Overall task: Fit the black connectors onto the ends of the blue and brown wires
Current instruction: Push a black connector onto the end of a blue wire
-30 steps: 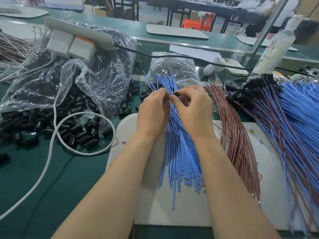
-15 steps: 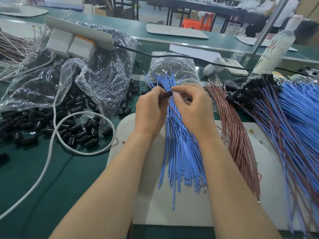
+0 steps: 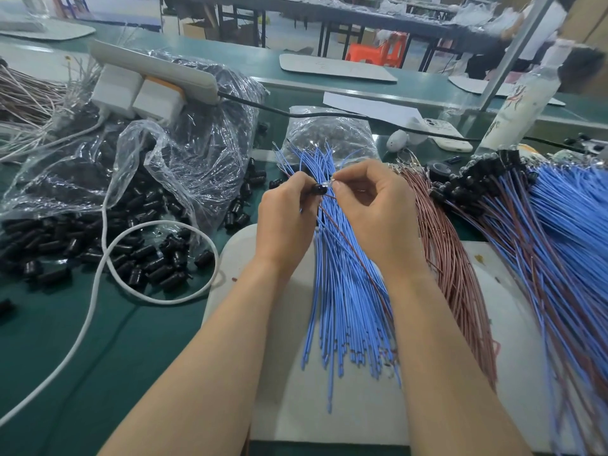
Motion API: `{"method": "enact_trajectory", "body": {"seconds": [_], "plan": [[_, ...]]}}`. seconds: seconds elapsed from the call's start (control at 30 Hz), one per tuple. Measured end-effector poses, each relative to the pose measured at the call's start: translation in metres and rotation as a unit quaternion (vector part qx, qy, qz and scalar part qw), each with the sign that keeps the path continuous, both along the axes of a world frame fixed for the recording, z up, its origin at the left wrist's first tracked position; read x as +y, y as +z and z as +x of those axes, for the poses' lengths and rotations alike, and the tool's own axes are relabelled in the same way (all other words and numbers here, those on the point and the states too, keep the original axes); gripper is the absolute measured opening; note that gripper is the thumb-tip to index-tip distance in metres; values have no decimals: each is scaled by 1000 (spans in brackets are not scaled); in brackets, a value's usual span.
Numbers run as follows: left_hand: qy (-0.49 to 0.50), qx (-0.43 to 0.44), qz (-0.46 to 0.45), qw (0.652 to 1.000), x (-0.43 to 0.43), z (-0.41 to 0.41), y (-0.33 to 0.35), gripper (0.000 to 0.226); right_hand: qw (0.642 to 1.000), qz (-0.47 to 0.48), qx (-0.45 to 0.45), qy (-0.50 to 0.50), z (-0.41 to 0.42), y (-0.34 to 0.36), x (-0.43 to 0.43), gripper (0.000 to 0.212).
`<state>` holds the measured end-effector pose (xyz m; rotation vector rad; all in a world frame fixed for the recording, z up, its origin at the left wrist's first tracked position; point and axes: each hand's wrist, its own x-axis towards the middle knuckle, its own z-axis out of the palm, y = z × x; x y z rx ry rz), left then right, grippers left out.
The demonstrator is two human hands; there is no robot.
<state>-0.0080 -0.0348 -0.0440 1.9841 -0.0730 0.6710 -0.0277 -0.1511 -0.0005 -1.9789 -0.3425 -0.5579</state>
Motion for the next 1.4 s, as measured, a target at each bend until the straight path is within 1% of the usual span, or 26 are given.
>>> {"method": "enact_trajectory", "body": {"seconds": [0.33,0.63,0.9,1.0,1.1,1.17,1.27,1.4], "plan": [[3,11,22,1000,0,1,-1,10,999,-45,-7,-9,-2,1,-1,12],[9,29,49,998,0,-1,1,12,995,-91,-34,-14,1,-2,0,15],[28,35,110,993,-2,-4,2,11,994,-104,-34,-16,3,-6,1,18],[-15,50,101,993,2,-5,5,8,994,-103,-23,-24,5,-7,-3,17],[-118,96,52,987,10,-4,9,16,996,-81,13,-33,9,-8,-11,15],[-162,121,12,979,14,-4,11,16,997,-60,48,-19,11,-10,-17,14],[-179,118,-2,977,15,-5,12,14,995,-38,92,18,14,-10,-24,14],[-187,116,0,976,15,-7,14,13,992,1,121,45,14,-12,-27,16]]}}
